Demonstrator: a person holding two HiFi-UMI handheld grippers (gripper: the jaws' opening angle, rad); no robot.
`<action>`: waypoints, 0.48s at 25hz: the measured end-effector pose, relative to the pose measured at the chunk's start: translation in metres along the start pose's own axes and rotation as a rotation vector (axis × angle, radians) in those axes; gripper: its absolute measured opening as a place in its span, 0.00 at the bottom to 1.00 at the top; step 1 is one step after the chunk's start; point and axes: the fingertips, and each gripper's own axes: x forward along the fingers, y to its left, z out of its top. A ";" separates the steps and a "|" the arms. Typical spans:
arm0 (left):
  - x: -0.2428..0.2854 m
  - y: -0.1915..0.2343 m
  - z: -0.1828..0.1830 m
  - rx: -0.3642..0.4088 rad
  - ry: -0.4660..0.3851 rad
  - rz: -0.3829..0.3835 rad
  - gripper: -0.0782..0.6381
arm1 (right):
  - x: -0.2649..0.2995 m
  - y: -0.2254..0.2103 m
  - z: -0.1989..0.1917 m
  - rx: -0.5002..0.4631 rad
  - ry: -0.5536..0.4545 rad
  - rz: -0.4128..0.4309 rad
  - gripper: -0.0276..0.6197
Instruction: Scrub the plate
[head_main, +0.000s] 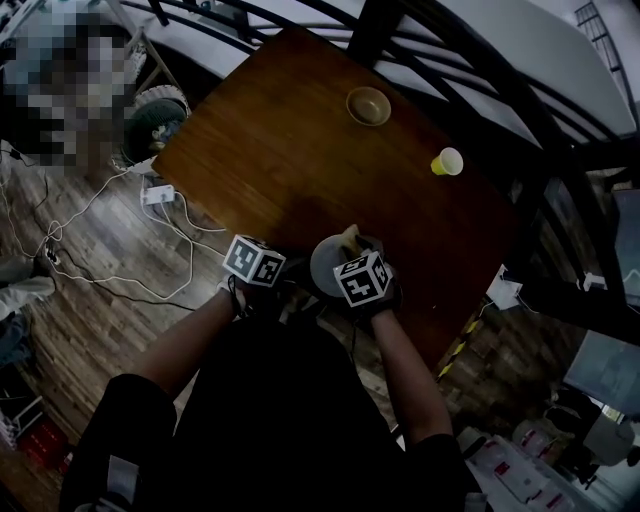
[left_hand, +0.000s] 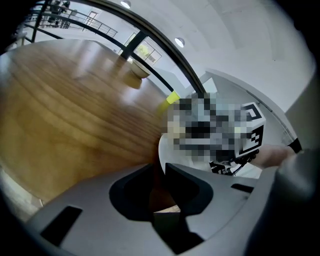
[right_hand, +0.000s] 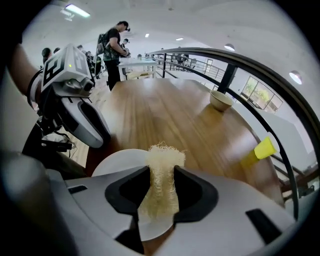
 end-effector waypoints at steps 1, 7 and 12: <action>0.000 0.000 0.000 -0.001 -0.002 0.000 0.22 | 0.000 0.004 0.004 -0.018 -0.006 0.003 0.28; -0.003 0.004 0.000 -0.019 -0.013 -0.007 0.22 | 0.000 0.047 0.021 -0.111 -0.055 0.072 0.28; -0.005 0.008 0.003 -0.019 -0.016 -0.006 0.22 | -0.004 0.081 0.022 -0.195 -0.067 0.121 0.28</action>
